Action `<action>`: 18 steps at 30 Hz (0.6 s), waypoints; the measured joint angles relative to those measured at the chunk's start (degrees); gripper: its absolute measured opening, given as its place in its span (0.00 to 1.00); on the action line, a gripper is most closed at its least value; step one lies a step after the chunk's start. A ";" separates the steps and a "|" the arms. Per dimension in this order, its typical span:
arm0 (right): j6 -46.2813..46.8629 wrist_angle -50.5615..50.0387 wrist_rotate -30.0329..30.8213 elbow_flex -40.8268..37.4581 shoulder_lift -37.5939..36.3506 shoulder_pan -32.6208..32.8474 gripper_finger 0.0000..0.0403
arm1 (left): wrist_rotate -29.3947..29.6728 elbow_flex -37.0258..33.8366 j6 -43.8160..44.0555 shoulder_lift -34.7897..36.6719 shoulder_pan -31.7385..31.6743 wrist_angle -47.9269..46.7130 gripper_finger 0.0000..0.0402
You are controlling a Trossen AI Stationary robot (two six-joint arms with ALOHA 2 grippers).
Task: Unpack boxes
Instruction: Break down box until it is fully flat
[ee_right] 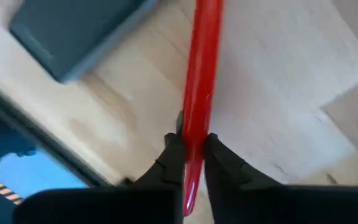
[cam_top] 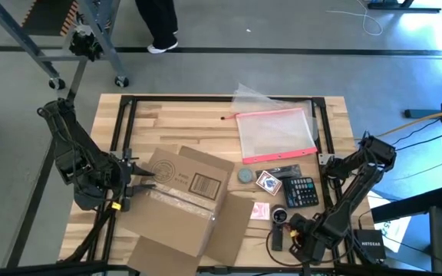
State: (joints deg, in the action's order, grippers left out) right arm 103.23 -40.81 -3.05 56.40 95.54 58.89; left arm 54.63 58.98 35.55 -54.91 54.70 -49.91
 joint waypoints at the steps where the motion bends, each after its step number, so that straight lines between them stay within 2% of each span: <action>1: -0.04 0.04 0.44 0.00 -0.01 -0.04 0.05 | 0.00 0.00 0.02 0.00 0.01 0.00 0.35; 4: -0.12 -0.12 0.57 -0.45 0.52 -0.04 0.00 | 0.00 0.00 0.26 0.00 0.01 0.03 0.35; 10: 0.61 -3.04 -0.46 2.14 0.31 -0.04 0.00 | 0.00 0.00 -1.61 0.00 0.00 1.60 0.35; 14: 4.80 -3.45 0.20 3.28 0.31 -0.04 0.00 | 0.02 0.03 -3.29 0.00 0.01 3.24 0.35; 18: 10.24 0.78 7.43 3.96 0.29 0.02 0.03 | 0.02 0.04 -2.69 0.00 0.02 3.20 0.35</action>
State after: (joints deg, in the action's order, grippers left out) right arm 113.48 -40.02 4.38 60.36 95.83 58.92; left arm 54.65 59.02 32.86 -54.92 54.72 -46.70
